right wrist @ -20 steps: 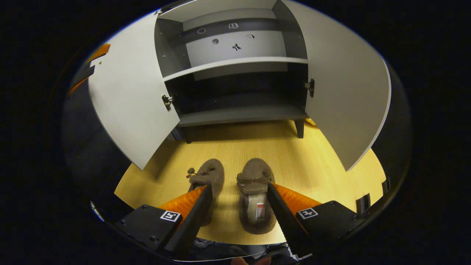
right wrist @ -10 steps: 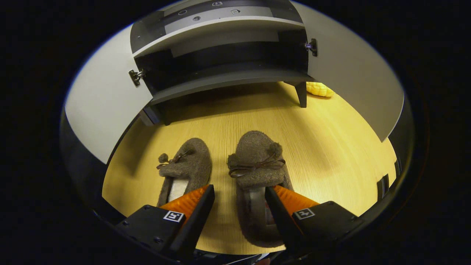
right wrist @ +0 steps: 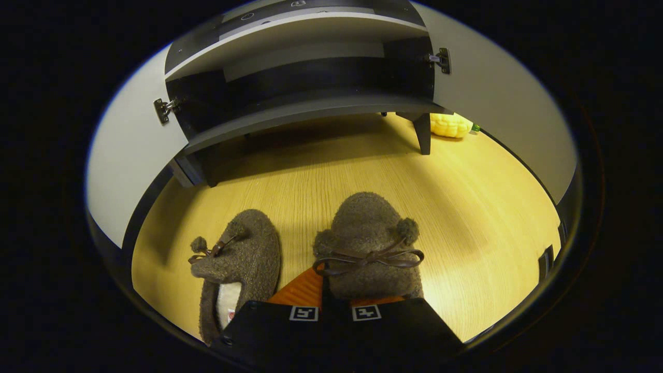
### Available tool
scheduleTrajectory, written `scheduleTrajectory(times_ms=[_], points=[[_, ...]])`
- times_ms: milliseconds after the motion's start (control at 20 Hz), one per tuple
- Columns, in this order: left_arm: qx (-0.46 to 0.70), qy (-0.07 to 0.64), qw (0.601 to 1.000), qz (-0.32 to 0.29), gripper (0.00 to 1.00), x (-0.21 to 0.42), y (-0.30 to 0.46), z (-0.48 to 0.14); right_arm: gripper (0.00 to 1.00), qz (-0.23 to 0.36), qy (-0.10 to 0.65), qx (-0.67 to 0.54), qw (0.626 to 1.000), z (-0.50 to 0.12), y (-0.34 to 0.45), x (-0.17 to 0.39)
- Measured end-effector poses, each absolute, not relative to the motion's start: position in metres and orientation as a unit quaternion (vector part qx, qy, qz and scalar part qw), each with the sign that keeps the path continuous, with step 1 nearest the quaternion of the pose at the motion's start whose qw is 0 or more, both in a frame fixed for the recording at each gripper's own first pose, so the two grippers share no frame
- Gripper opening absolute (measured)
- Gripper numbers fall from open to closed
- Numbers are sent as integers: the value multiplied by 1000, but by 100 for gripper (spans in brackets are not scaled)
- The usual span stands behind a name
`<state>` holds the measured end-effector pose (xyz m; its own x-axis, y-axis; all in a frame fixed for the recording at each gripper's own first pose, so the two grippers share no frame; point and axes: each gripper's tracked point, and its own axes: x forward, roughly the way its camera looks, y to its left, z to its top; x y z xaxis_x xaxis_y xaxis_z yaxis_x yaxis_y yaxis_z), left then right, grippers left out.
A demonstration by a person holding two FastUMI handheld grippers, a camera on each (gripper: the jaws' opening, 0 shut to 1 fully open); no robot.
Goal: Grab one shoe with the right hand and put it into the shoe cabinet, grab the other shoe with the left hand and put it into the shoe cabinet; then close the right door with the right hand and the left door with the left hand.
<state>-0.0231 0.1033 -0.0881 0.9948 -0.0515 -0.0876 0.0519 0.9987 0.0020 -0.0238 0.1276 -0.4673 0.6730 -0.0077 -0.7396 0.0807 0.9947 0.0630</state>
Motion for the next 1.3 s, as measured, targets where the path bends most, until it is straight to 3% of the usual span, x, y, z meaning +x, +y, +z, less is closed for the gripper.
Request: scheduleTrajectory(times_ms=[450, 750, 1050, 1300], points=[[-2, 43, 999, -32, 93, -19, 87, -89, 9, 19, 368, 44, 929, -378, 114, -24], [-6, 39, 998, -44, 93, -21, 69, -84, 9, 14, 344, 76, 936, -289, 100, -9], [-11, 42, 998, -55, 93, -23, 55, -84, 9, 47, 267, 34, 962, -172, 106, 42], [-16, 38, 997, -59, 93, -25, 49, -81, 9, 44, 227, 16, 973, -109, 100, 117]])
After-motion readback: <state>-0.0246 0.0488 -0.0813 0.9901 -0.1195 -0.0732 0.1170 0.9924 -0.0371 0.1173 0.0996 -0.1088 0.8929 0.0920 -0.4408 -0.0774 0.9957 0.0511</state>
